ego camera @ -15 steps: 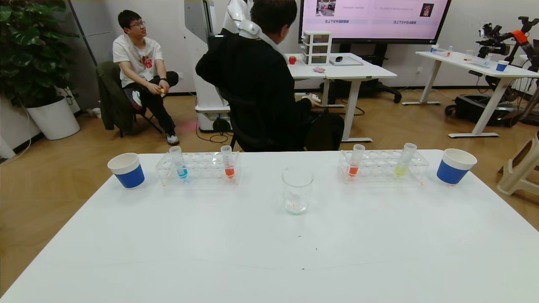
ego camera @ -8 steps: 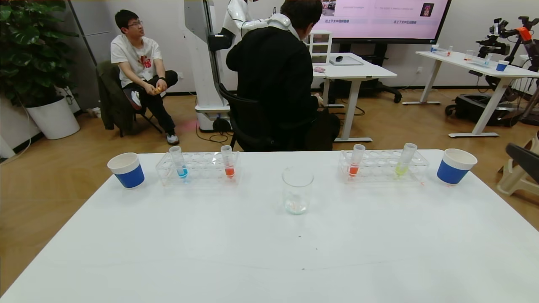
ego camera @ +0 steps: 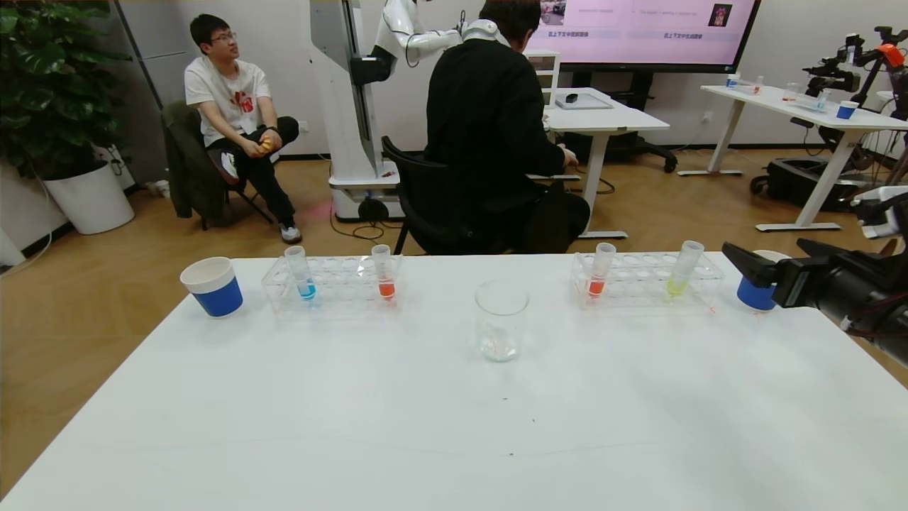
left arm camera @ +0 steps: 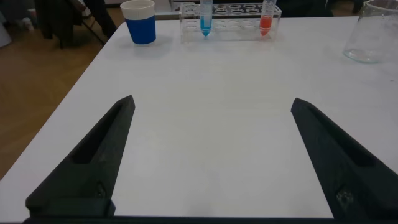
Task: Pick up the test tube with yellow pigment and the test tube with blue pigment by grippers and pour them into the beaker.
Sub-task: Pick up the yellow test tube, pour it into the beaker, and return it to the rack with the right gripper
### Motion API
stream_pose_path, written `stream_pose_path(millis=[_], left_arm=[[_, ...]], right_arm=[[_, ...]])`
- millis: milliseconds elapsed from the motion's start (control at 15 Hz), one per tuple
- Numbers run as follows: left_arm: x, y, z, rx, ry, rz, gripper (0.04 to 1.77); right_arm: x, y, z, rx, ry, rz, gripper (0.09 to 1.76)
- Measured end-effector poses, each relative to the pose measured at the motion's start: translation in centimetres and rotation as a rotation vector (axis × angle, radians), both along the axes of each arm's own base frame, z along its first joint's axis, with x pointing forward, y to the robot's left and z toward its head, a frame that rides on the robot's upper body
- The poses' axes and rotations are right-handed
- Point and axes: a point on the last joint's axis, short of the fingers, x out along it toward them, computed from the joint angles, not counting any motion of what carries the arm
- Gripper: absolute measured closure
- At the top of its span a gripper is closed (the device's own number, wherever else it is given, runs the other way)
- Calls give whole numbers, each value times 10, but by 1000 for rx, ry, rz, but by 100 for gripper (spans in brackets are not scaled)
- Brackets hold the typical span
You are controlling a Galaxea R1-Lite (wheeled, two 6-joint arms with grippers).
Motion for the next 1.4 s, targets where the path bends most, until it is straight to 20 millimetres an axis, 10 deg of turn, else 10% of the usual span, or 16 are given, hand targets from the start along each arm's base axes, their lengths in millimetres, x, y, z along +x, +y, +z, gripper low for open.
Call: stream_pose_path(millis=[667, 1400], left_arm=[[0, 0, 0, 0, 0, 0, 6], [0, 0, 0, 0, 0, 0, 6]], right_arm=[[86, -15, -85, -4, -13, -20, 11], [151, -19, -103, -8, -65, -13, 11]])
